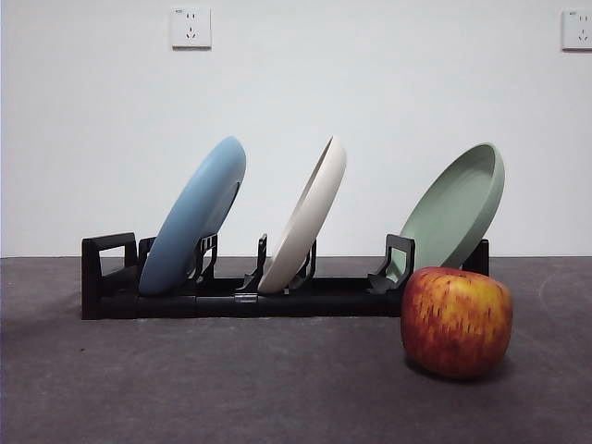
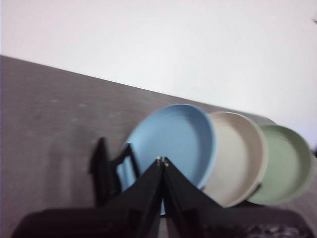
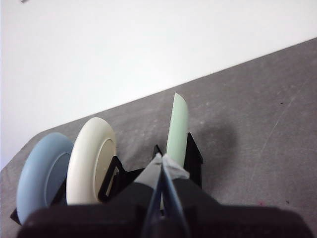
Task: Take the blue plate from the plate rack,put the plate on the table,take the apple from the table,put the apple in the plate
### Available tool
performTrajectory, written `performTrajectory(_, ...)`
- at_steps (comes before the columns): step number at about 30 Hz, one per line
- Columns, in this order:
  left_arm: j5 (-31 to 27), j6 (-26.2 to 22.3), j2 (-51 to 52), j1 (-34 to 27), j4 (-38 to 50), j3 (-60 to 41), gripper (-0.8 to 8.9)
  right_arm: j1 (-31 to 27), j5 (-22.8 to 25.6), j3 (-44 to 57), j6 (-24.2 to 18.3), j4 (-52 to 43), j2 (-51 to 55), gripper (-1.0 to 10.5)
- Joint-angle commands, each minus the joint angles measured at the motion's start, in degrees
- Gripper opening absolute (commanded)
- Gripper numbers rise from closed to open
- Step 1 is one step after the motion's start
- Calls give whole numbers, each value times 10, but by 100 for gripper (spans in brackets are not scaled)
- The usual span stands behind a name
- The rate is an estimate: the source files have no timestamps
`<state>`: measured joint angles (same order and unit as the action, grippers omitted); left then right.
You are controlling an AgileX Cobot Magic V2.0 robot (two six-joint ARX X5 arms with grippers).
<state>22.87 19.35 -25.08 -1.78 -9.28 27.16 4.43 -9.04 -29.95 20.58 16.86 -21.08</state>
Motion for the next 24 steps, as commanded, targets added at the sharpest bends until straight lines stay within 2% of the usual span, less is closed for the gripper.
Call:
performTrajectory(1,40,-40,-69,-1,-13,55,-6,-1,-13,-71,-21,40,-57,-10)
performTrajectory(6,99,-51,-190,-1,-58,156,-4,-1,-89,-193,-98,137,-168,-2)
performTrajectory(10,133,-61,-264,2,-92,217,6,-1,-136,-261,-140,199,-242,1)
performTrajectory(11,137,-61,-278,4,-96,228,25,-1,-140,-270,-143,207,-256,2)
performTrajectory(13,136,-61,-306,14,-107,250,165,-1,-151,-286,-143,217,-283,7)
performTrajectory(15,136,-60,-329,24,-110,267,280,-1,-151,-292,-143,219,-301,80)
performTrajectory(19,133,-58,-367,55,-110,303,289,-1,-151,-292,-142,220,-323,309)
performTrajectory(22,120,-58,-409,92,-115,347,289,-1,-151,-292,-142,223,-332,324)
performTrajectory(24,79,-68,-455,125,-145,398,289,-1,-150,-292,-142,223,-333,323)
